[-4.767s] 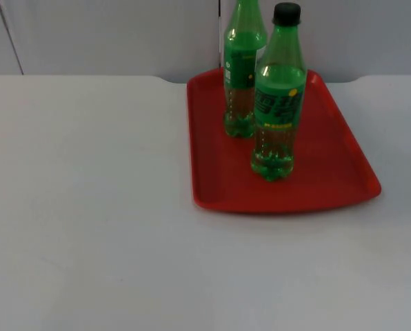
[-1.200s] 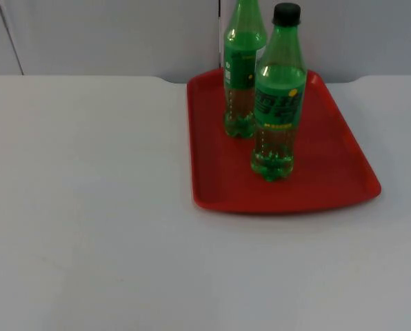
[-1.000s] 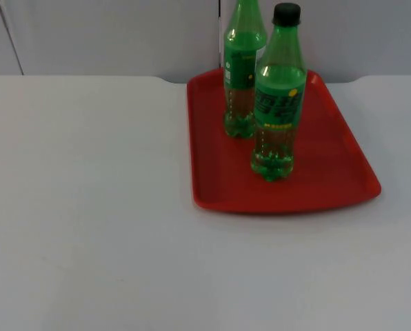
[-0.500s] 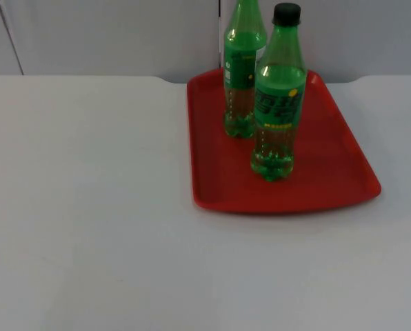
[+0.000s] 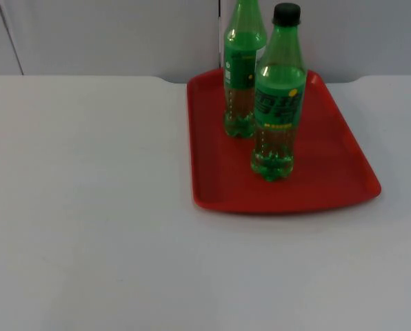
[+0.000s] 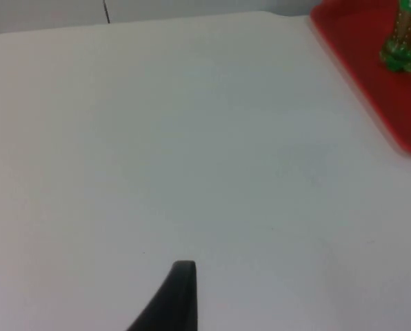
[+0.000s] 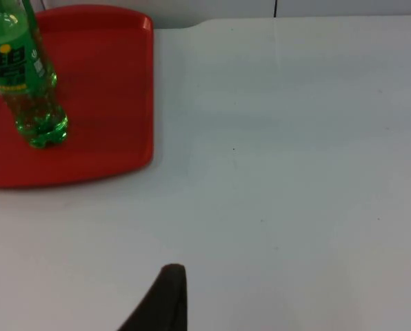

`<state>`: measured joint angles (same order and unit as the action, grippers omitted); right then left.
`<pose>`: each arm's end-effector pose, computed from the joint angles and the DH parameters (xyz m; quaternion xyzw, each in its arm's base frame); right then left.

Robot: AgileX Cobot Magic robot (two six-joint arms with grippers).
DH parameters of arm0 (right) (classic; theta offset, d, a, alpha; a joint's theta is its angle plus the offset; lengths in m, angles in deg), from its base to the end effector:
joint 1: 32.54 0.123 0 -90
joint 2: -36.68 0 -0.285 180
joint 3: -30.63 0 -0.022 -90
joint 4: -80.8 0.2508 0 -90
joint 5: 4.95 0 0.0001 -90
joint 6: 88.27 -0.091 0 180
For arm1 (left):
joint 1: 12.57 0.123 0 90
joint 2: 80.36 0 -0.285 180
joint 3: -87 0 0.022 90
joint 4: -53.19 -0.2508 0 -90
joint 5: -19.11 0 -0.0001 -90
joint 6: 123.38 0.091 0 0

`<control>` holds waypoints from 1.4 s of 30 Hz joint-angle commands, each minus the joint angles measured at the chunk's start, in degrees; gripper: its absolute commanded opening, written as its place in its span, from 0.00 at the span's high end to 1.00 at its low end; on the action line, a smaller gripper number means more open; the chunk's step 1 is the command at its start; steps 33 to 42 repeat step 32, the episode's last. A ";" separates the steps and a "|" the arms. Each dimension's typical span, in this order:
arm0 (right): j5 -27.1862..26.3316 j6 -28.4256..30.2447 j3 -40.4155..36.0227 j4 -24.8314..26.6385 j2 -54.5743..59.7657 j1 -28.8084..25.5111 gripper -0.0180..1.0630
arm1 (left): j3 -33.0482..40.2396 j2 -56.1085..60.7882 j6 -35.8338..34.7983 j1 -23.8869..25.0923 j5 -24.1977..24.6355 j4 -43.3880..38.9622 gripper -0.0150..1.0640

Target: Place the bottle upright on the tray.

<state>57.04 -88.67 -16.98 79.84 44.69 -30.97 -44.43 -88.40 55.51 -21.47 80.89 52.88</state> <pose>-0.0070 -0.0015 0.2802 -0.0083 0.8553 0.0005 0.5180 -0.0048 0.0012 0.2759 0.0582 0.8569 -0.0420 0.5104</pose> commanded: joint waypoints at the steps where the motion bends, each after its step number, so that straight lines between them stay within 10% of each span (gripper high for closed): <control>1: -0.18 -0.16 -0.03 -0.02 -0.22 -0.34 0.01 | 0.20 0.25 -0.30 -0.67 -0.06 -0.29 0.05; 42: -0.31 -0.16 -0.03 -0.02 -0.22 -0.33 0.01 | 0.20 0.25 -0.30 11.28 -0.28 -0.61 0.05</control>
